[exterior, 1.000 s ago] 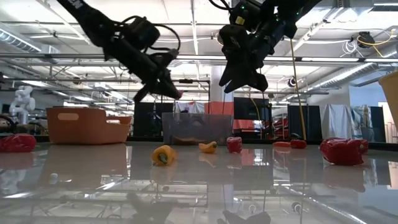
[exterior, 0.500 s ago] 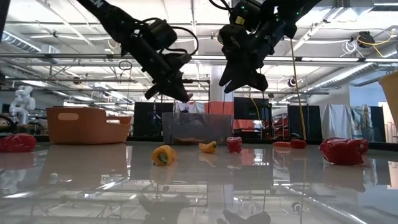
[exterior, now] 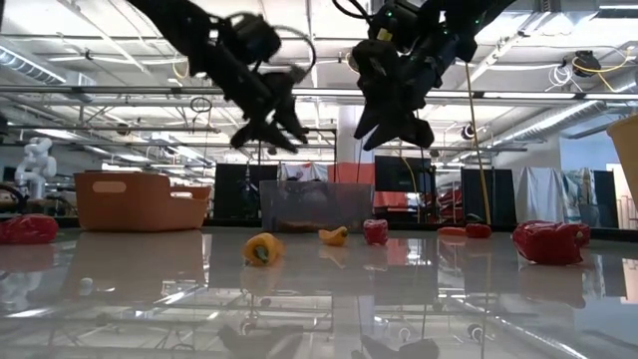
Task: Sort produce into baskets
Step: Put the orange chili pepper into the black bin
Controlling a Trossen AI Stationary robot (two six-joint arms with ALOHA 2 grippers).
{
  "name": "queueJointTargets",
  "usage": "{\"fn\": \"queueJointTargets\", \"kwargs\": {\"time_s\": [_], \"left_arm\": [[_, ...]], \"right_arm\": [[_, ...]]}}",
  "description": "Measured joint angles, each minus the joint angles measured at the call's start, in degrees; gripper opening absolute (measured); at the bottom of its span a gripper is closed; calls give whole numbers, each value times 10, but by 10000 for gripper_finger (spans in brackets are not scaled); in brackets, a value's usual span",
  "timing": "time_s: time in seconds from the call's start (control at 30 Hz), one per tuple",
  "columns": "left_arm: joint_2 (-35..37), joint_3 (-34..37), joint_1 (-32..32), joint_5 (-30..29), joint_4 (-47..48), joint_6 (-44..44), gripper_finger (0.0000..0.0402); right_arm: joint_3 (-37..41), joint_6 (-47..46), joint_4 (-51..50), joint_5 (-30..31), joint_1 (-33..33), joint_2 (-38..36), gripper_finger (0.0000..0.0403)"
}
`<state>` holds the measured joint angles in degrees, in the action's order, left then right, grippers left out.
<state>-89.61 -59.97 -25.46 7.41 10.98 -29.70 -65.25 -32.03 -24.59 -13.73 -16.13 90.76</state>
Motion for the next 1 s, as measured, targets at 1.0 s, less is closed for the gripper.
{"fn": "queueJointTargets", "kwargs": {"time_s": [1.0], "left_arm": [[28, 0, 281, -127, 44, 71, 102]], "right_arm": [[0, 109, -234, 201, -98, 1, 99]]}}
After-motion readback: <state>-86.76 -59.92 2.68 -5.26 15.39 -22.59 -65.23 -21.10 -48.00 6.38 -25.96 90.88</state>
